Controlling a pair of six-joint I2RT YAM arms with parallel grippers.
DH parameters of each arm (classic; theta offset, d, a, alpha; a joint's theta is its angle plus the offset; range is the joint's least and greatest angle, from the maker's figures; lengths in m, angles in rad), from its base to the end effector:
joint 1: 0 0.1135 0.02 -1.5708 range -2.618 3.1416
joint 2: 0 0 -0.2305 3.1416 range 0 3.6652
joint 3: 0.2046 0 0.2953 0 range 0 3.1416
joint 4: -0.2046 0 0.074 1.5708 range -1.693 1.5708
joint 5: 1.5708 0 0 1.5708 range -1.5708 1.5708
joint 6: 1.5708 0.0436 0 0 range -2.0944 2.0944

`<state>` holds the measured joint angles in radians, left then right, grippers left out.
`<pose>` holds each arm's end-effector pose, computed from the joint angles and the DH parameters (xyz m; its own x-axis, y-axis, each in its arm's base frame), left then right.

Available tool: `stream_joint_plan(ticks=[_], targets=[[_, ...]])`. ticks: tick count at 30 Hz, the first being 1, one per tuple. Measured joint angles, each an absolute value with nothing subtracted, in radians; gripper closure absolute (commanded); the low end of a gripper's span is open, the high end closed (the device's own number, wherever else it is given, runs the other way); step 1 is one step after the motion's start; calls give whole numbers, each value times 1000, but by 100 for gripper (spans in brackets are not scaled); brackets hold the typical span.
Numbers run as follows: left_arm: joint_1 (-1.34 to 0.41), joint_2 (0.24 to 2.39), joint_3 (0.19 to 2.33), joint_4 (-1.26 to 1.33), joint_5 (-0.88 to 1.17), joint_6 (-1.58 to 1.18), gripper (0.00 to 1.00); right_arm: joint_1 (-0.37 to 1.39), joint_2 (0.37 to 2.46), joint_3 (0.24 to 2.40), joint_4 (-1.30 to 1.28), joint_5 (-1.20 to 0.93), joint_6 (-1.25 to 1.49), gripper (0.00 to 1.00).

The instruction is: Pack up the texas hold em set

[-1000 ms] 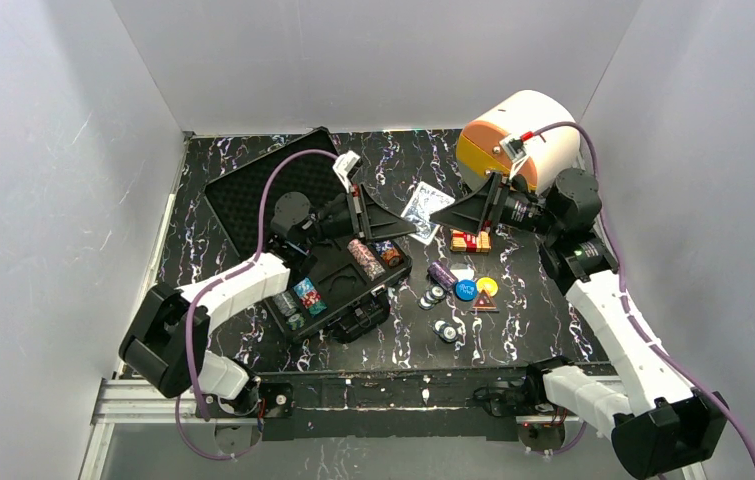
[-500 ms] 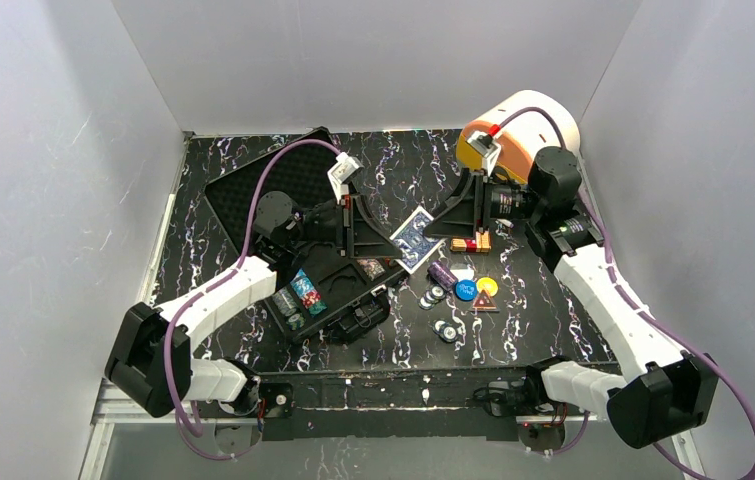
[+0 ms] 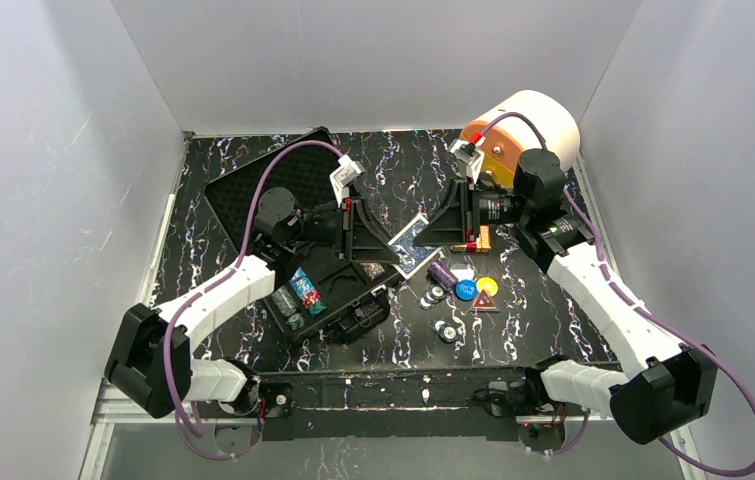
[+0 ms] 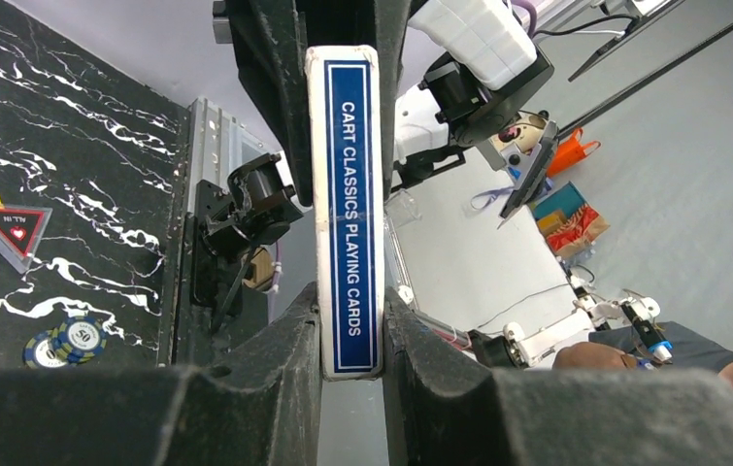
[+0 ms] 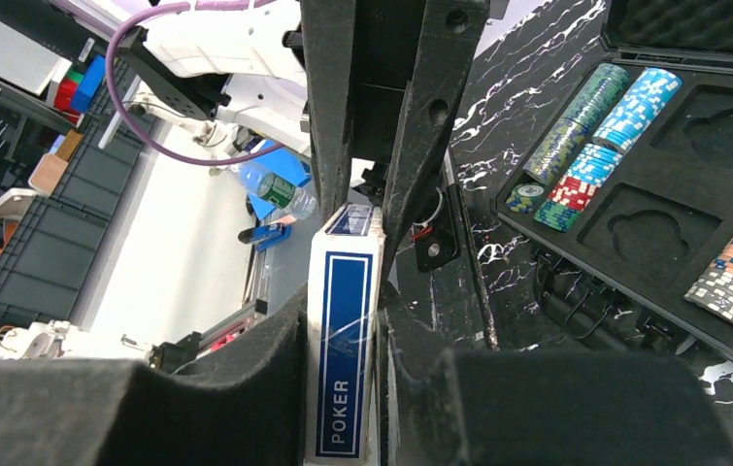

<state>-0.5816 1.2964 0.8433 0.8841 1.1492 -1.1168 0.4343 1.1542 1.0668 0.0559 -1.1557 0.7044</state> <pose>0.2516 -0.2130 0.3011 -0.6715 0.0013 -0.7410 0.7161 -0.2560 -0.6493 0.2658 0.1673 0.3559 -0.6690 -0.0224 -0.7430 -0.7430 -0.0059 0.6692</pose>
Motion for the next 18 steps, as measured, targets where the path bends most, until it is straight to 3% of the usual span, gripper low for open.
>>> stream_joint_plan(ticks=[2,5,9,18], targets=[[-572,1296,843,870,1149,-1108,82,435,1155,1067,52,-1147,702,90],[-550,1279,844,835,1146,-1082,40,441,1154,1067,54,-1121,699,91],[-501,1214,860,698,1113,-965,4,442,1147,1067,45,-1101,693,92],[-486,1040,1000,76,724,-518,2,449,1180,1079,-12,-995,680,92]])
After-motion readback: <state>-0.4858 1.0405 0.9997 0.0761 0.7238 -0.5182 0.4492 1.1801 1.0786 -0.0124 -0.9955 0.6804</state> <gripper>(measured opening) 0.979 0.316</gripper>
